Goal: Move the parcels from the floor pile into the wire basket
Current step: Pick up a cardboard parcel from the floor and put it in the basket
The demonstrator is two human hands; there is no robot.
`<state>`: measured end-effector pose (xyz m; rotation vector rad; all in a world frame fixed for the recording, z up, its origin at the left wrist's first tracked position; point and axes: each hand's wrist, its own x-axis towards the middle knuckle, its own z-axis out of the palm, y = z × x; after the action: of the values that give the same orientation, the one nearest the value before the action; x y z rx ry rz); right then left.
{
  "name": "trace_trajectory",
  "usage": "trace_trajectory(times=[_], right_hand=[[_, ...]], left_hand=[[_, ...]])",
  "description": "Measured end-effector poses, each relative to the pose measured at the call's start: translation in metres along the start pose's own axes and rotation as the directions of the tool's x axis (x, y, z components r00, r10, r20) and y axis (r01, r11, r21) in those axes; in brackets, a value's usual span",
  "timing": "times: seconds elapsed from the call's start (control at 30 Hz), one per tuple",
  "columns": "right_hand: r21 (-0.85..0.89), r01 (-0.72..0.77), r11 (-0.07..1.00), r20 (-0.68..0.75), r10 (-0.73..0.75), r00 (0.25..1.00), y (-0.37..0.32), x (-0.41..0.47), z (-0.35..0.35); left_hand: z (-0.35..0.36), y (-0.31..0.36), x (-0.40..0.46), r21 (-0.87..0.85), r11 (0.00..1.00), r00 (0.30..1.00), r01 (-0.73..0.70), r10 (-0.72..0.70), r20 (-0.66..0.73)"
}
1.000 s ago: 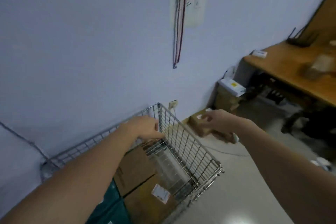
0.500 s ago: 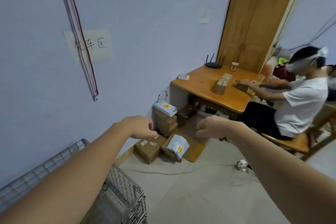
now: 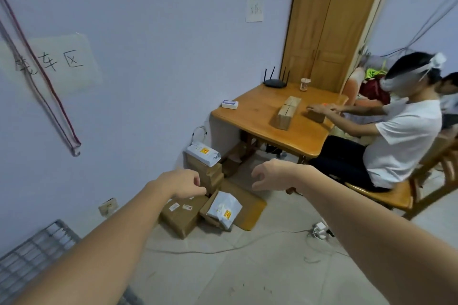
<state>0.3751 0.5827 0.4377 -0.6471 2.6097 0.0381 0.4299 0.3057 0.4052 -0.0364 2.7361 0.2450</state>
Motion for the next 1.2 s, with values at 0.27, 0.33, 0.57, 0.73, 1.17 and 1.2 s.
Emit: trace_trajectory(times=[0.27,0.33,0.57,0.73,1.17,1.2], right_hand=[[-0.006,0.006,1.000,0.030,-0.006,1.000,0.066,0.107,-0.048],[-0.013,0.032,0.999,0.052,-0.032,0.998,0.073,0.146,-0.056],[-0.086,0.228,0.970,0.126,-0.216,0.968,0.087,0.301,-0.095],[-0.145,0.334,0.931,0.191,-0.305,0.933,0.077,0.410,-0.118],[-0.215,0.459,0.862,0.363,-0.366,0.857,-0.016,0.618,-0.066],[-0.203,0.451,0.869,0.372,-0.358,0.857,-0.022,0.636,-0.052]], left_hand=[[-0.026,-0.010,0.100,0.025,0.996,0.996,0.090,-0.090,0.013],[-0.034,-0.017,0.126,0.034,0.991,0.992,0.126,-0.127,0.022],[-0.059,-0.049,0.213,-0.148,0.937,0.949,0.316,-0.315,0.027],[-0.062,-0.082,0.244,-0.260,0.838,0.874,0.480,-0.482,0.062],[-0.010,-0.225,0.341,-0.185,0.771,0.786,0.609,-0.557,0.267],[0.001,-0.237,0.358,-0.193,0.770,0.785,0.609,-0.548,0.288]])
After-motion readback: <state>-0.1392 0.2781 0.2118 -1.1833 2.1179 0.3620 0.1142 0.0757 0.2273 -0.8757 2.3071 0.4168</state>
